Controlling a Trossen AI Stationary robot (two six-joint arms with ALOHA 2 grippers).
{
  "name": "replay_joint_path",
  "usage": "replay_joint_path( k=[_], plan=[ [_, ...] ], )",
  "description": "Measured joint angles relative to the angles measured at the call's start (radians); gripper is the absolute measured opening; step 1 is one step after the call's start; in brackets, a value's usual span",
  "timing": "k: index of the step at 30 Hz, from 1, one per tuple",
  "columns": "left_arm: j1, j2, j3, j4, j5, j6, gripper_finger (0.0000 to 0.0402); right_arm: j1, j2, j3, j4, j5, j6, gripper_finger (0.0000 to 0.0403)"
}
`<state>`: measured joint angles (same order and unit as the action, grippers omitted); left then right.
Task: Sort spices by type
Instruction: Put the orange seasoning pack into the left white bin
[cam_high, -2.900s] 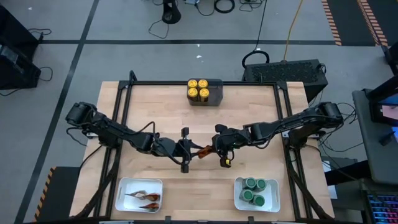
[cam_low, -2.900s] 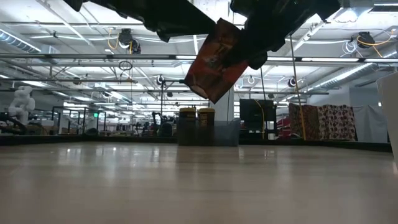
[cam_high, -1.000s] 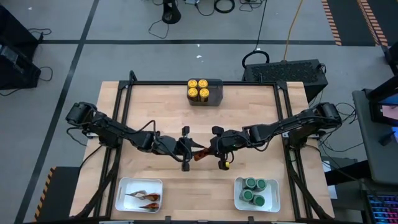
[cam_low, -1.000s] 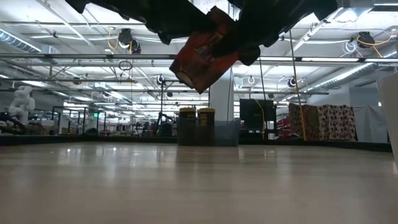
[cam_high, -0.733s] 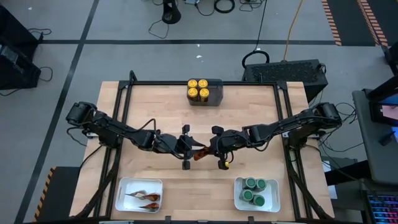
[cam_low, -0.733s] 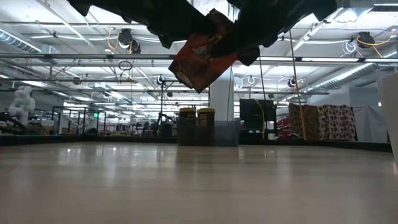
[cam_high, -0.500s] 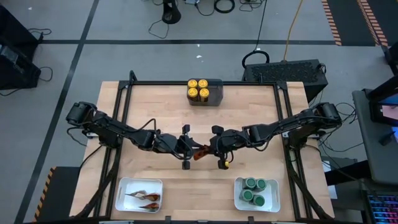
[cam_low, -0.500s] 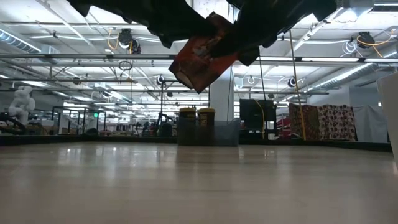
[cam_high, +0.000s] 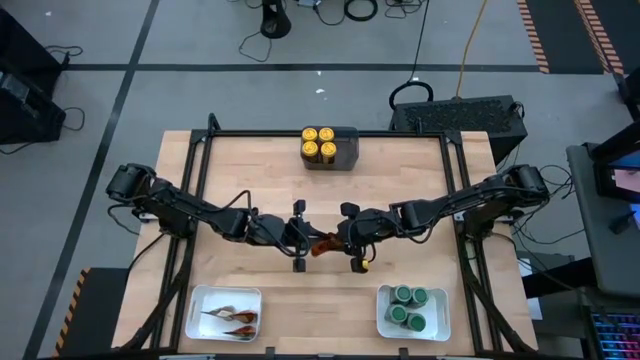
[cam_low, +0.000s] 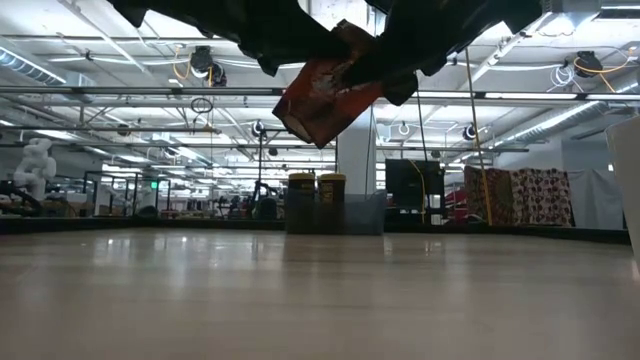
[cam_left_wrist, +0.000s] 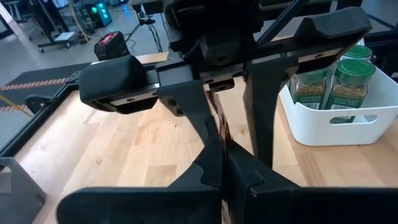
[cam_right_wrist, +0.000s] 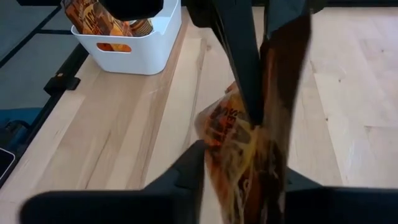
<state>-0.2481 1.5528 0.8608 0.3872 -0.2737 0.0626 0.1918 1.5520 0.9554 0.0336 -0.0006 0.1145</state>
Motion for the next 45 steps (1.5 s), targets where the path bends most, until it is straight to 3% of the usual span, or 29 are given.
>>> replay_joint_path(
  k=[4, 10, 18, 24, 29, 39, 45],
  plan=[
    [0.0, 0.0, 0.0, -0.001, 0.0, 0.007, 0.0002, -0.003, -0.011, 0.0, -0.029, 0.0, -0.006, 0.0136],
    [-0.024, -0.05, 0.0, -0.047, 0.0, 0.027, 0.0001, -0.013, -0.058, -0.002, -0.21, 0.0, -0.033, 0.0217],
    [-0.178, -0.258, -0.001, -0.287, -0.028, -0.033, 0.0001, -0.005, -0.101, -0.001, -0.36, -0.002, 0.057, 0.0255],
    [-0.391, -0.41, 0.0, -0.522, -0.295, -0.163, 0.0, 0.001, -0.104, -0.001, -0.342, -0.001, 0.061, 0.0254],
    [-0.61, -0.471, 0.0, -0.681, -0.484, -0.358, 0.0, 0.0, -0.104, -0.001, -0.326, 0.002, 0.086, 0.0254],
    [-0.977, -0.391, 0.0, -0.988, -0.881, -0.869, 0.0, 0.0, -0.104, -0.001, -0.25, 0.002, 0.11, 0.0254],
    [-1.089, -0.286, 0.0, -1.058, -0.965, -1.093, 0.0, 0.0, -0.104, -0.001, -0.202, 0.003, 0.114, 0.0254]
  ],
)
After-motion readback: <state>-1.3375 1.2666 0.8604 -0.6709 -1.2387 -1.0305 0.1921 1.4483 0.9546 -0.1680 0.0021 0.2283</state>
